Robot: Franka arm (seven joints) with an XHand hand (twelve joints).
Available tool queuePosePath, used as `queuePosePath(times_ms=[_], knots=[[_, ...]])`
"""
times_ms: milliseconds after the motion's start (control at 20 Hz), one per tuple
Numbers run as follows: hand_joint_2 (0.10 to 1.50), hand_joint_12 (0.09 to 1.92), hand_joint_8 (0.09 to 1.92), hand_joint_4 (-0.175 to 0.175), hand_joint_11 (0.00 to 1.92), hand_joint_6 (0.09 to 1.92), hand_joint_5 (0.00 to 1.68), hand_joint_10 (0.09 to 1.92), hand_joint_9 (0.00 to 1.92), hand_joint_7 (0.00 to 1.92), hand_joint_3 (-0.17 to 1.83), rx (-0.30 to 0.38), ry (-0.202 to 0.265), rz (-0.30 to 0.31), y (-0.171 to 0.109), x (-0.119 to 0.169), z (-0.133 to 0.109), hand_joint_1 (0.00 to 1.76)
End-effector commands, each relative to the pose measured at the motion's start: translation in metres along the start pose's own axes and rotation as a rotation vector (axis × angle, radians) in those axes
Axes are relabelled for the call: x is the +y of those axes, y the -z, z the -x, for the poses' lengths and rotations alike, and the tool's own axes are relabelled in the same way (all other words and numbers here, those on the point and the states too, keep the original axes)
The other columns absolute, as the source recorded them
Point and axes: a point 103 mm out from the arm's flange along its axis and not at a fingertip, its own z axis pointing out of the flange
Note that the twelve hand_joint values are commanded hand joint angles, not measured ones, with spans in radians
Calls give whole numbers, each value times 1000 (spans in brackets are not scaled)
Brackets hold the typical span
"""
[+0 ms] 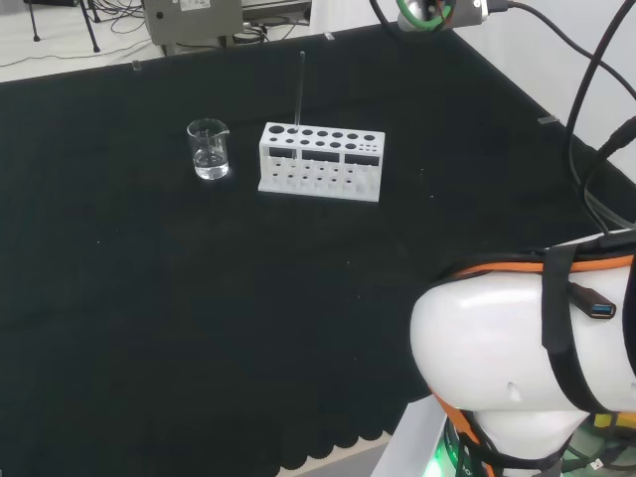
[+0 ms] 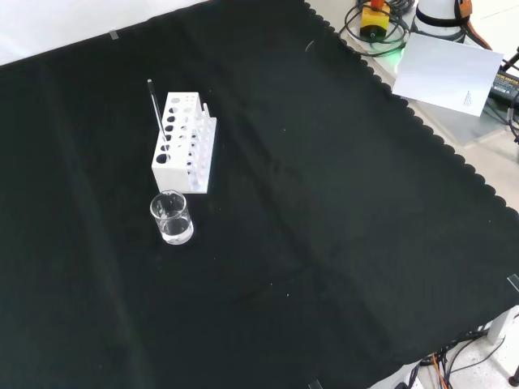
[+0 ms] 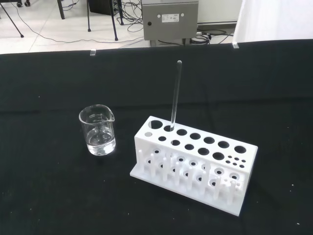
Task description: Take the glass rod from the white test tube rack.
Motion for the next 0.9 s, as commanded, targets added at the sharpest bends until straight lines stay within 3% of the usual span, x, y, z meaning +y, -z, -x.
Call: queuePosePath(times_ms=[50, 200, 500, 600, 900], knots=[[798, 1311, 604, -123, 0, 157, 24, 796, 18, 0, 553, 4, 34, 9, 0, 1, 8, 600], [856, 1305, 587, -124, 0, 87, 56, 810, 1, 0, 441, -3, 40, 10, -1, 2, 10, 594], [877, 1279, 583, -125, 0, 87, 71, 801, 0, 0, 400, -2, 33, 8, -4, 6, 13, 593], [878, 1277, 584, -125, 0, 87, 73, 801, 0, 0, 398, -21, 12, -4, -5, 9, 7, 592], [887, 1282, 611, -125, 0, 87, 78, 816, 0, 0, 386, -21, 6, -5, -6, 19, -5, 588]])
